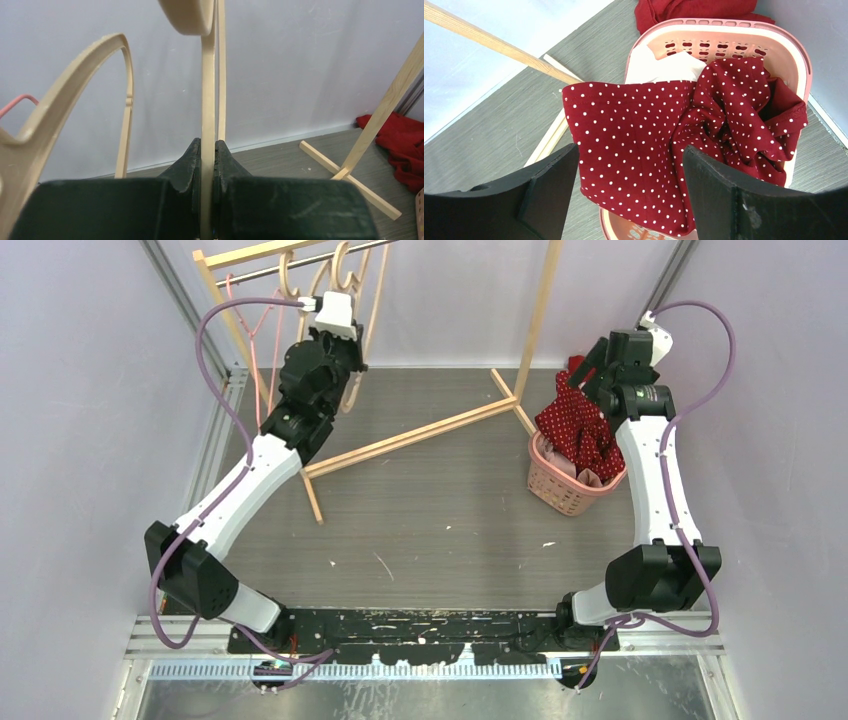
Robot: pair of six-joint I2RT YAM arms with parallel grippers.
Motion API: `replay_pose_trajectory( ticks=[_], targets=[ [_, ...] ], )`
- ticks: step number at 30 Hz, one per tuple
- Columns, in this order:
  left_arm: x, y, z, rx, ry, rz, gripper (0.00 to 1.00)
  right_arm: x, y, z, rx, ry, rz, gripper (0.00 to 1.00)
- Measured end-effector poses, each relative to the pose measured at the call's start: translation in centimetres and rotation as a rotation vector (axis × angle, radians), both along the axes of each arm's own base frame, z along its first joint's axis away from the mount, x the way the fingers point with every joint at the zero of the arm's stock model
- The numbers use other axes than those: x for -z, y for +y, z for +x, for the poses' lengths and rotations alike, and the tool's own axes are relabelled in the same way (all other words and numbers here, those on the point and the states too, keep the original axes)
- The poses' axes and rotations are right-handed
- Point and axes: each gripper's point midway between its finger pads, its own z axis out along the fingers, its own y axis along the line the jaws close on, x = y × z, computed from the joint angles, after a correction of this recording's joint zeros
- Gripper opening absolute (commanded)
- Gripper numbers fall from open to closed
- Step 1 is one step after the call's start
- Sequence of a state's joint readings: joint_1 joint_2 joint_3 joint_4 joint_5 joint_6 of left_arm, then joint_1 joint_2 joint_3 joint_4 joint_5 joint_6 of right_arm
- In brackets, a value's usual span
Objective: Remove the skirt from the hanger
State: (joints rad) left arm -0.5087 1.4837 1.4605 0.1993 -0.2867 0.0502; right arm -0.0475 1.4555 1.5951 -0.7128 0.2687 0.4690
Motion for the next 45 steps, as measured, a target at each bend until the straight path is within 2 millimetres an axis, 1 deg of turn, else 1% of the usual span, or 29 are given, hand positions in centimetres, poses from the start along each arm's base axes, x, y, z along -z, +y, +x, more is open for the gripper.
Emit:
replay_pose_trajectory(
  ticks=[4,8,9,10,13,17,24,35,36,38,39,40,41,43,45],
  targets=[
    [-0.8,0.5,0.1,-0.014,-0.012,-0.032,0.00,0.1,0.0,0.0,0.002,0.001,-0.001,0.84],
    [-0.7,1.0,0.8,-0.031,-0.007,-0.052,0.00,0.5,-0.2,0.3,0.009,0.013,-0.004,0.87],
    [-0.5,1.2,1.0,-0.035,-0.003,-0.053,0.00,0.6,-0.2,0.3,0.010,0.016,-0.005,0.98],
    [-0.3,1.4,1.2,-0.042,0.002,-0.054,0.00,0.7,-0.3,0.4,0.012,0.019,-0.006,1.00],
    [0.2,2.0,2.0,-0.062,0.008,-0.064,0.00,0.8,-0.3,0.5,0.015,0.028,-0.009,1.00],
    [-0.2,2.7,2.6,-0.078,-0.001,-0.084,0.00,0.5,-0.4,0.4,0.016,0.026,-0.014,1.00],
    [-0.5,2.5,3.6,-0.082,-0.006,-0.092,0.00,-0.5,-0.4,0.5,0.014,0.006,-0.017,1.00],
    [0.2,2.6,3.7,-0.090,0.008,-0.098,0.00,-0.7,-0.4,0.7,0.008,0.007,-0.025,1.00],
    [0.4,2.7,3.5,-0.090,0.010,-0.094,0.01,-0.6,-0.4,0.8,0.008,0.008,-0.025,0.99],
    [0.4,3.0,3.0,-0.094,0.013,-0.080,0.09,-0.5,-0.4,0.9,0.008,0.011,-0.025,0.99],
    [0.5,3.3,2.6,-0.099,0.017,-0.070,0.19,-0.5,-0.4,0.9,0.008,0.012,-0.025,0.99],
    [0.5,3.5,2.3,-0.103,0.019,-0.065,0.23,-0.3,-0.4,1.0,0.008,0.016,-0.024,1.00],
    [0.6,3.8,2.1,-0.110,0.020,-0.058,0.30,-0.2,-0.4,1.1,0.008,0.018,-0.024,0.99],
    [1.8,4.6,1.3,-0.132,0.057,-0.023,0.38,-0.1,-0.4,1.1,0.008,0.022,-0.023,1.00],
    [3.4,5.0,1.0,-0.147,0.097,0.004,0.43,0.0,-0.4,1.2,0.008,0.025,-0.024,1.00]
  ],
)
